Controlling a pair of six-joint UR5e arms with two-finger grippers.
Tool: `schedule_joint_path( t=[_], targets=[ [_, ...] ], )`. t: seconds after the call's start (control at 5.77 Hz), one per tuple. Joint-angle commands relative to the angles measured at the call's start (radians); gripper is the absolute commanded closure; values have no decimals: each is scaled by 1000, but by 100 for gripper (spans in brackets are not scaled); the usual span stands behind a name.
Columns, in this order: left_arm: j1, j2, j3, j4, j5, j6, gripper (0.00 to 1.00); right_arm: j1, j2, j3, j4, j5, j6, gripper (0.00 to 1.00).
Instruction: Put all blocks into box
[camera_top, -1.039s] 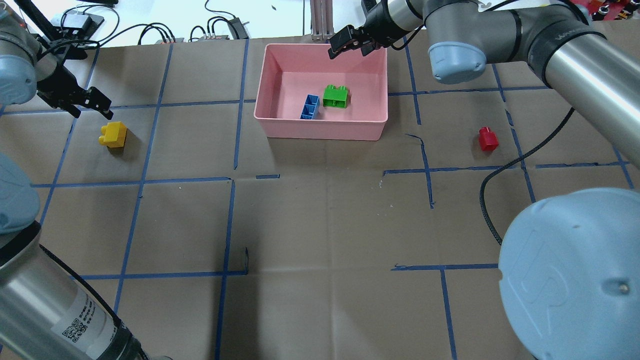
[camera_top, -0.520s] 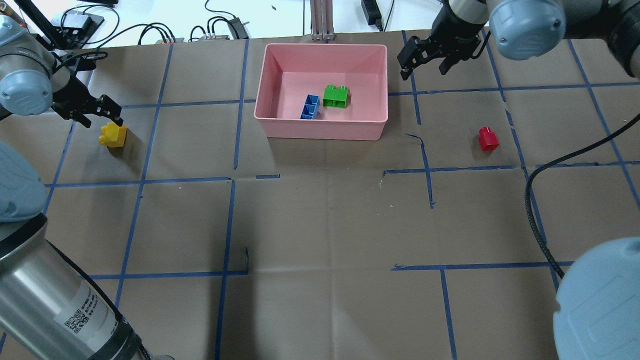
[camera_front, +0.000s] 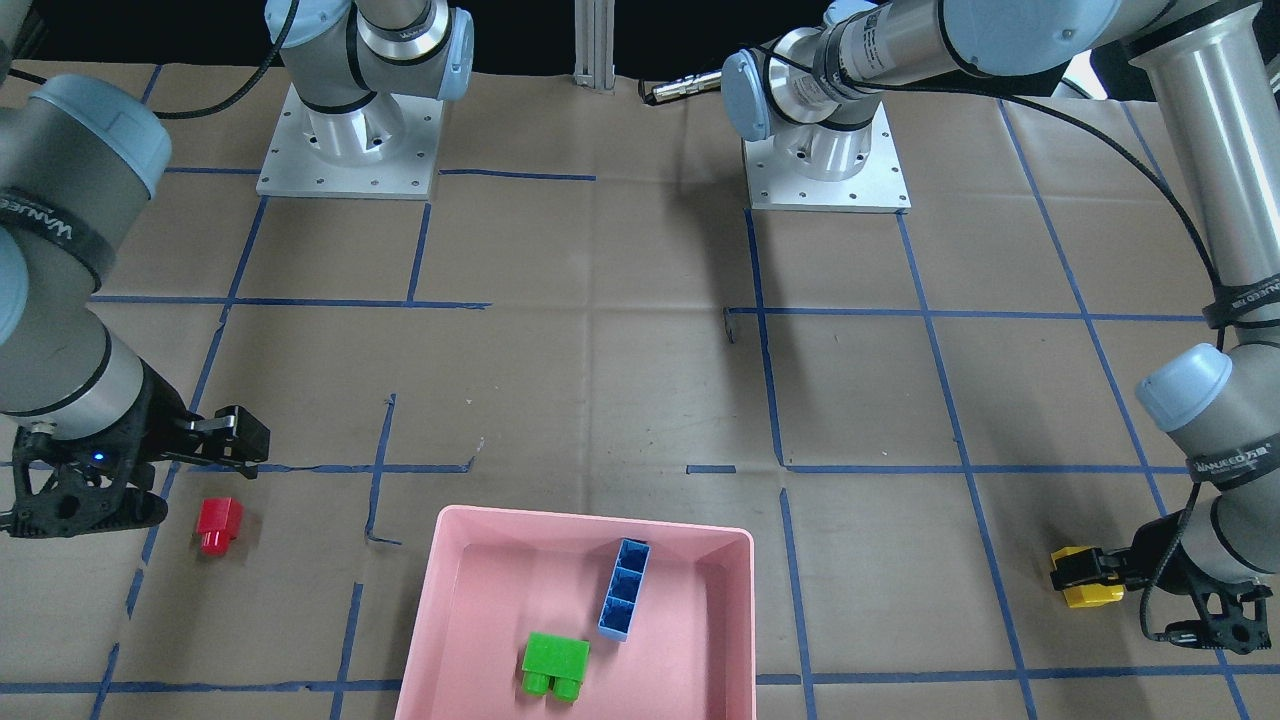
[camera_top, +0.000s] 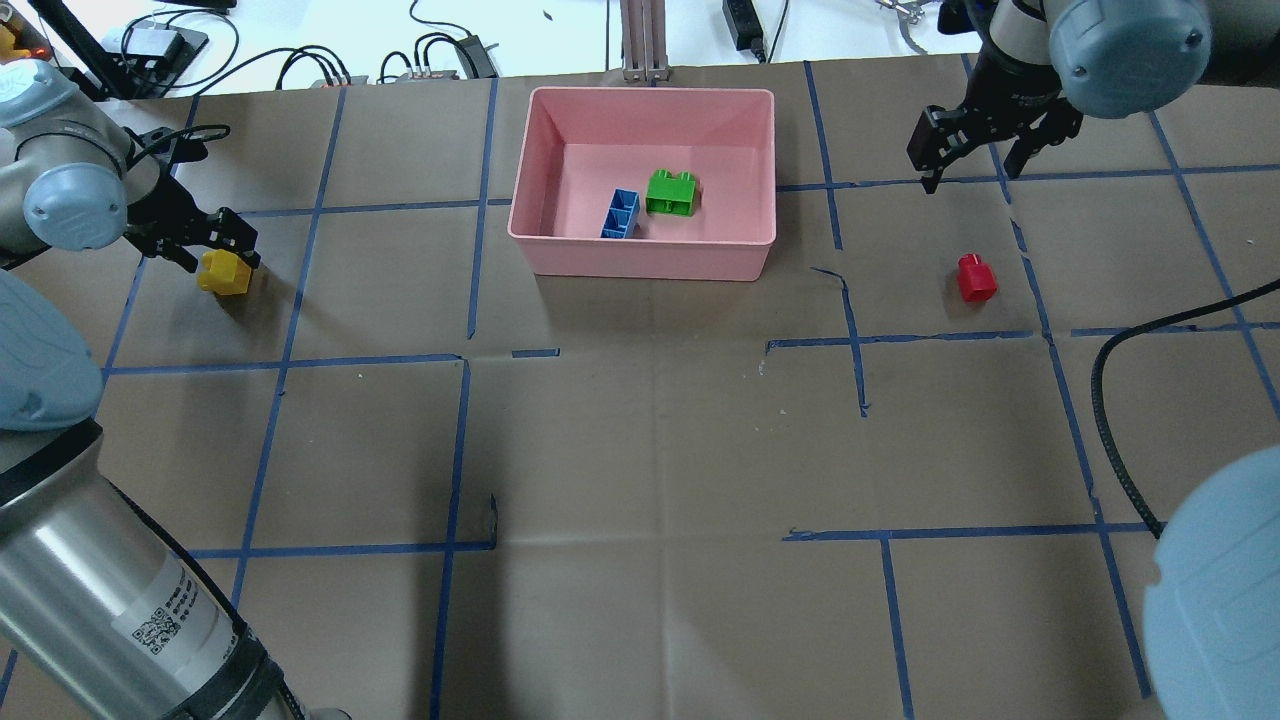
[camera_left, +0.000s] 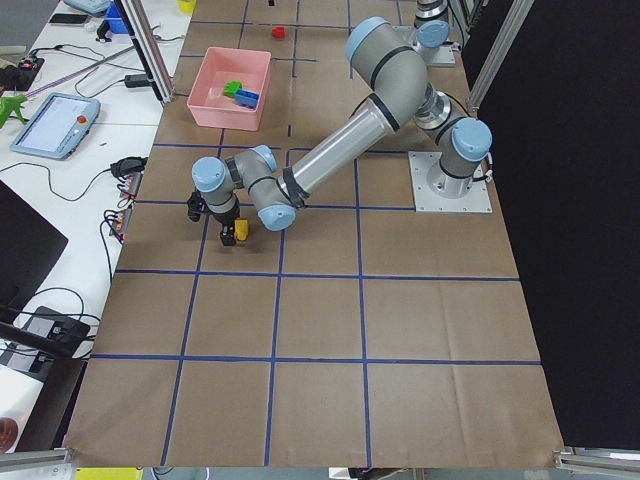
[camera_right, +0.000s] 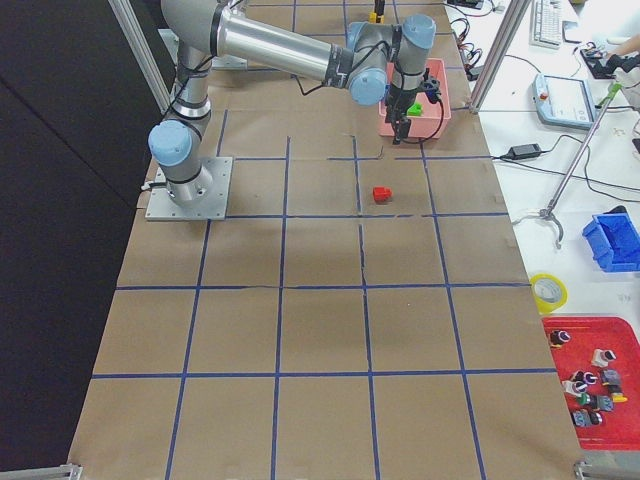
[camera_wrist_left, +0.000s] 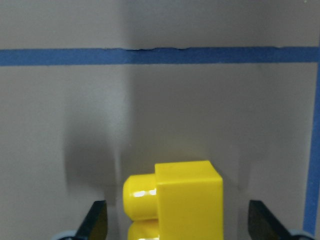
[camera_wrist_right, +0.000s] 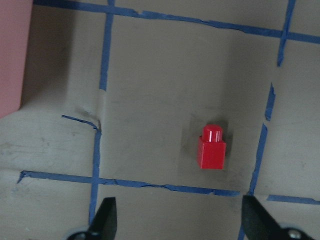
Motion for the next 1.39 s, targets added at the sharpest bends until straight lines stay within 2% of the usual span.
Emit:
schedule_joint_path(
  t=[0.0,0.17,0.35,0.69,1.21],
  targets=[
    [2,0,-2,4,-4,1,4,-68,8,139,-193,-7,3,12],
    [5,2,-4,4,-2,1,12,-77,10,234,-324,-4,17,11],
    [5,6,-4,2,-1,-1,24,-77,11,287,-346,4,129,10],
    [4,13,-4,-15,1,4,43,-77,39,324,-386,-1,91,10],
    [1,23,8,-71,3,6,58,-77,93,324,-441,-4,-17,10]
  ],
)
